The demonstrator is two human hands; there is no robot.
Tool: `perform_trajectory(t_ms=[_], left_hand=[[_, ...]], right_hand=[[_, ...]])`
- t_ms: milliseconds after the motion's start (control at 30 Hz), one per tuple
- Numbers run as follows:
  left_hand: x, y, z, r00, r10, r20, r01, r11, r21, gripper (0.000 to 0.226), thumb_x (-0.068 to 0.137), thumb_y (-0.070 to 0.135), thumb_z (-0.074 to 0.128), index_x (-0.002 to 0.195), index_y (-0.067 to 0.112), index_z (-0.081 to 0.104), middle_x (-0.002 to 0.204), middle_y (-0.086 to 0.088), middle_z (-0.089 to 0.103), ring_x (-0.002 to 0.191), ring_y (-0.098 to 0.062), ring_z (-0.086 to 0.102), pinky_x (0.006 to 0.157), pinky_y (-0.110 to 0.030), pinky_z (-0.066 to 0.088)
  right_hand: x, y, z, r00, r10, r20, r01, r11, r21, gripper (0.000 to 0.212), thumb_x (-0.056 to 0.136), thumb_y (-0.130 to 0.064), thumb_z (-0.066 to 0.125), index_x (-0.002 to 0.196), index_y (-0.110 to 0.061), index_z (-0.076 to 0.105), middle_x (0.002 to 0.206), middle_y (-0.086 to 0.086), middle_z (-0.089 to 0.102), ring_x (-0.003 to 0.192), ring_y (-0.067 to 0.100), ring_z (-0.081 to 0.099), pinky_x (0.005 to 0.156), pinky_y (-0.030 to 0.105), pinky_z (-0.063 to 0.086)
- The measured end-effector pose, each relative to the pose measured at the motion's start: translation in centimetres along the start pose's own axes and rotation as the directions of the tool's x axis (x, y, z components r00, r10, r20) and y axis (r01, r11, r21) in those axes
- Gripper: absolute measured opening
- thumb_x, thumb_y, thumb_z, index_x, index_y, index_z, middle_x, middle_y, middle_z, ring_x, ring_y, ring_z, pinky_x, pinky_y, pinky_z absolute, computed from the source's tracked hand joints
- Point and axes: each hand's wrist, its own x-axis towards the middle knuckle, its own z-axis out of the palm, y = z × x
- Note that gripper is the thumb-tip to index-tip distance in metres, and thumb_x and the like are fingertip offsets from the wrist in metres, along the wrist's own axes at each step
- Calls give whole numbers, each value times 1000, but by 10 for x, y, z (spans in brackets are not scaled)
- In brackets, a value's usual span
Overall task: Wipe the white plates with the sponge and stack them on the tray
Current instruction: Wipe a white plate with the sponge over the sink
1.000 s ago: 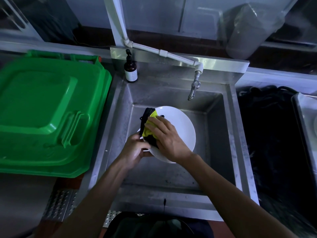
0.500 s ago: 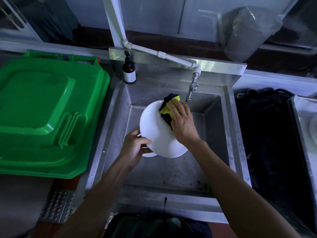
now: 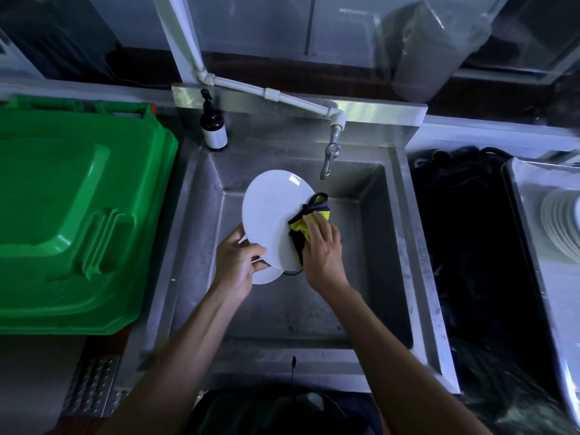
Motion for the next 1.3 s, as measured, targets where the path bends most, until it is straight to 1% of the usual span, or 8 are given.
perform_trajectory(t_ms=[267,433,567,733,900,1033,1167,1300], left_hand=[[-3,-5,-2,1000,-1,-28,1,1000,-12,58,54,-6,57,104,16,76,88,-10,69,74,-26,62,57,-30,54],[-1,-7,-14,999,-4,-49,0,997,-83,58,62,-7,50,111,15,74,100,-15,66,83,-27,59,63,-29,48],[-2,-5,-26,996,-13,-89,2,993,-117,57,62,-11,52,111,11,73,99,-16,69,79,-29,63,59,-29,52],[-2,-5,-36,993,-13,-113,1,995,-101,52,73,-15,46,116,4,67,105,-19,69,90,-37,64,74,-42,57],[-6,-3,-35,997,-12,-78,6,998,-69,40,65,-11,54,97,6,69,101,-15,69,92,-34,66,72,-44,60],[-5,-3,-37,999,-13,-51,14,1000,11,39,57,-5,56,91,8,70,98,-16,68,89,-33,65,78,-51,61],[-3,-5,-44,1000,-20,-18,21,999,49,35,57,-5,57,85,10,70,92,-14,68,83,-32,65,73,-47,61],[2,-6,-51,999,-34,-4,34,992,120,34,55,-4,58,80,13,74,90,-16,68,79,-32,65,68,-49,60]], right_hand=[[-31,-36,26,995,-81,-60,89,983,160,46,95,1,50,141,0,49,151,19,41,142,37,34,117,47,24],[-39,-63,40,990,-115,-76,127,976,175,54,88,0,52,142,-4,50,153,16,40,141,38,34,116,51,27],[-46,-57,42,989,-131,-63,138,983,124,51,93,-6,56,144,-7,50,155,13,39,143,36,32,115,51,29],[-45,-41,44,991,-64,-119,76,992,102,45,95,-1,55,140,-2,52,152,20,41,140,43,36,113,56,31],[-32,-31,46,977,95,-191,-73,990,122,52,94,2,50,145,-6,46,160,15,29,144,41,26,119,53,24],[-17,-21,39,964,159,-213,-125,978,167,57,92,4,50,148,-5,41,160,15,28,140,41,29,118,52,24],[-6,-8,26,960,185,-210,-124,954,273,63,90,7,48,150,-7,36,158,13,29,137,36,30,115,51,29],[4,1,9,971,182,-153,-121,932,341,59,96,-1,46,152,-14,32,157,5,28,137,28,29,112,42,32]])
